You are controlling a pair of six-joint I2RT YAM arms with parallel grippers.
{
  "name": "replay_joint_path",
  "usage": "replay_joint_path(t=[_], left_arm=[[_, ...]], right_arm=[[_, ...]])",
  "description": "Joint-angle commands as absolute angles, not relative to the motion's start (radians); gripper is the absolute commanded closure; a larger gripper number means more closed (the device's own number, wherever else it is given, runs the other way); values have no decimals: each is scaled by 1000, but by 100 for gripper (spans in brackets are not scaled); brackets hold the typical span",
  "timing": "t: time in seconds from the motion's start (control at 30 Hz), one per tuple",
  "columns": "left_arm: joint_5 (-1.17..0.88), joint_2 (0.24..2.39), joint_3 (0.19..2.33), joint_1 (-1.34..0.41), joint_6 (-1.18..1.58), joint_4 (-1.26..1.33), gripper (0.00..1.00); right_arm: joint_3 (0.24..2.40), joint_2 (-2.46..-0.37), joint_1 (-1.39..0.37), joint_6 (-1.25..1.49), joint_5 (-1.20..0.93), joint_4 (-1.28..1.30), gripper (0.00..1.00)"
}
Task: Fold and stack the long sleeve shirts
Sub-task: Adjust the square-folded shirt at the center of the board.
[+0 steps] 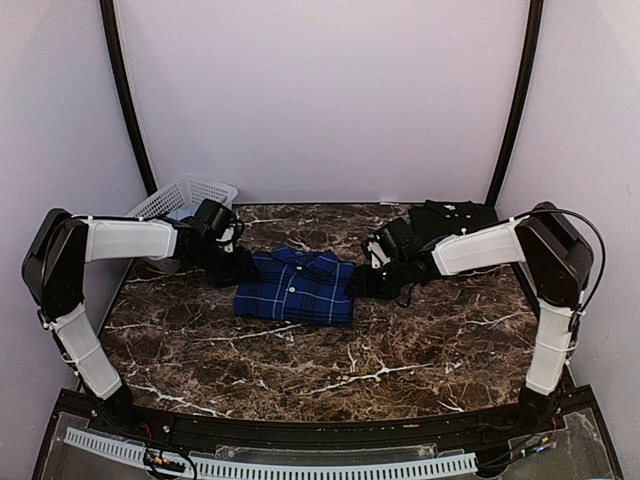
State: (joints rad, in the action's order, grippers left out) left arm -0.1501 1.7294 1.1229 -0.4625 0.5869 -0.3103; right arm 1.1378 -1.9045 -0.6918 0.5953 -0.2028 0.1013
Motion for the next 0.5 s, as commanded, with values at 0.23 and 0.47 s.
replay_joint_path(t=[0.23, 0.47], left_arm=[[-196, 1760, 1079, -404, 550, -203, 40], [-309, 1860, 1102, -396, 543, -171, 39]], right_arm=[[1218, -1994, -713, 609, -196, 82, 47], [1227, -2020, -717, 616, -187, 85, 52]])
